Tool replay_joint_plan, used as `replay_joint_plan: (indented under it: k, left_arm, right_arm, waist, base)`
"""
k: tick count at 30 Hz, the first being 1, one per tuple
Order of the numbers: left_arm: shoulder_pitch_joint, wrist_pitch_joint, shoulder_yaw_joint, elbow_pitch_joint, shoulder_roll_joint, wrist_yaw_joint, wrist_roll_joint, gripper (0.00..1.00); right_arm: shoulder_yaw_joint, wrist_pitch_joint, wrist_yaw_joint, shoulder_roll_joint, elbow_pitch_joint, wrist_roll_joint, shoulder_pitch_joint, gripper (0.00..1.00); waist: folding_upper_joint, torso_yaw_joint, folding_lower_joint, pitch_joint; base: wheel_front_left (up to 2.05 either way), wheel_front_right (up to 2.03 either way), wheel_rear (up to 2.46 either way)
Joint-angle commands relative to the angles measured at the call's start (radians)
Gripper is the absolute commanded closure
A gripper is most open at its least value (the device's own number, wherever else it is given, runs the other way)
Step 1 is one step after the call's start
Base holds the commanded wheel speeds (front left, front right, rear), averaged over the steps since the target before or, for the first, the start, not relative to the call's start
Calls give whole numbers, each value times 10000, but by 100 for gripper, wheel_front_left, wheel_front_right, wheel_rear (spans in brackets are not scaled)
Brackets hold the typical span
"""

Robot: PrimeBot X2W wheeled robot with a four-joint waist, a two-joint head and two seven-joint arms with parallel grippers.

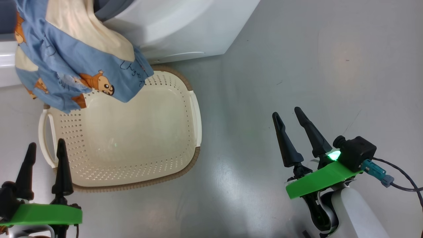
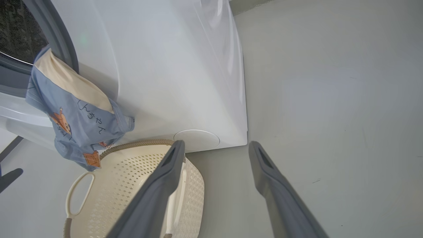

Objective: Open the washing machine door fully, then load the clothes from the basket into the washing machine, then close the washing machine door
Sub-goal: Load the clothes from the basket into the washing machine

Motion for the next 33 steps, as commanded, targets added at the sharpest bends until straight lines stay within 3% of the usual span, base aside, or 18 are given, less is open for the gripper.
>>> replay_joint_plan:
  k: [1, 28, 33]
  left_arm:
    - [301, -53, 284, -89, 183, -15, 196, 0]
    - [-73, -53, -108, -204, 113, -15, 167, 0]
    - [-687, -53, -616, -628, 64, -15, -49, 0]
  right_arm:
    - [195, -120, 90, 57, -177, -193, 200, 0]
    - [-140, -120, 90, 57, 129, -1223, 359, 0]
    - [-132, -120, 90, 57, 184, -1152, 356, 0]
  waist:
    - [0, -1, 0, -24]
    - [0, 60, 0, -213]
    - [0, 44, 0, -259]
  base:
    - [0, 0, 0]
    - [0, 0, 0]
    - [0, 0, 0]
